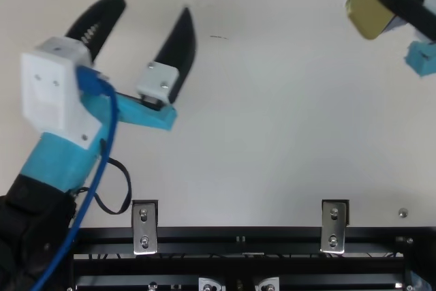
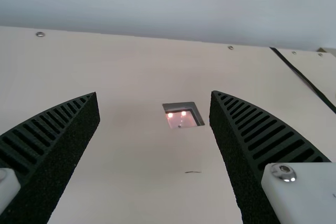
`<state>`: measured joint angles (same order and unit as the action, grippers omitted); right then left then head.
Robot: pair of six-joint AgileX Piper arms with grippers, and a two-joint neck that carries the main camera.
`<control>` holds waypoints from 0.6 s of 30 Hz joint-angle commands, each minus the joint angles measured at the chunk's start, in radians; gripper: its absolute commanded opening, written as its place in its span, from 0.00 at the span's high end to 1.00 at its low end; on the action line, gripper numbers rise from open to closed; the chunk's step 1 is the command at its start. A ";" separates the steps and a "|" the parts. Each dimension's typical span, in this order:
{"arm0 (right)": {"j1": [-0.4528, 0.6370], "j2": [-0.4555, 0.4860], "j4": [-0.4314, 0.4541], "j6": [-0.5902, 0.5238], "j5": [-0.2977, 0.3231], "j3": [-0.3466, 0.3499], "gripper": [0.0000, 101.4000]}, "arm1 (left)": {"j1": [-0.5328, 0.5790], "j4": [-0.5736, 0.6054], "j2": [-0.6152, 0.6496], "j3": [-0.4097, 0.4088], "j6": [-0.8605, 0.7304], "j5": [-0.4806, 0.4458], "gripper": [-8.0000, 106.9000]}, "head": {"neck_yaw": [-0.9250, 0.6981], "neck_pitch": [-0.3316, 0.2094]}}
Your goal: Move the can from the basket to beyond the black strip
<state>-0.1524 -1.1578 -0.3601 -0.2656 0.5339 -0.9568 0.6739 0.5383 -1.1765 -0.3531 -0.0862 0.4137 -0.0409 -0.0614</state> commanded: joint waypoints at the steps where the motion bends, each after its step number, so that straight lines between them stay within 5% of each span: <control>1: 0.007 0.008 -0.004 -0.011 -0.006 0.005 1.00 | -0.012 0.044 0.011 0.011 -0.027 0.014 0.15 | 0.000 -0.002; 18: 0.053 0.058 -0.063 -0.095 -0.019 0.036 1.00 | -0.040 0.094 0.031 0.028 -0.068 0.031 0.15 | 0.000 -0.002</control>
<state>-0.1006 -1.1005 -0.4216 -0.3588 0.5144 -0.9220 0.6335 0.6323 -1.1454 -0.3249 -0.1539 0.4449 -0.0409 -0.0614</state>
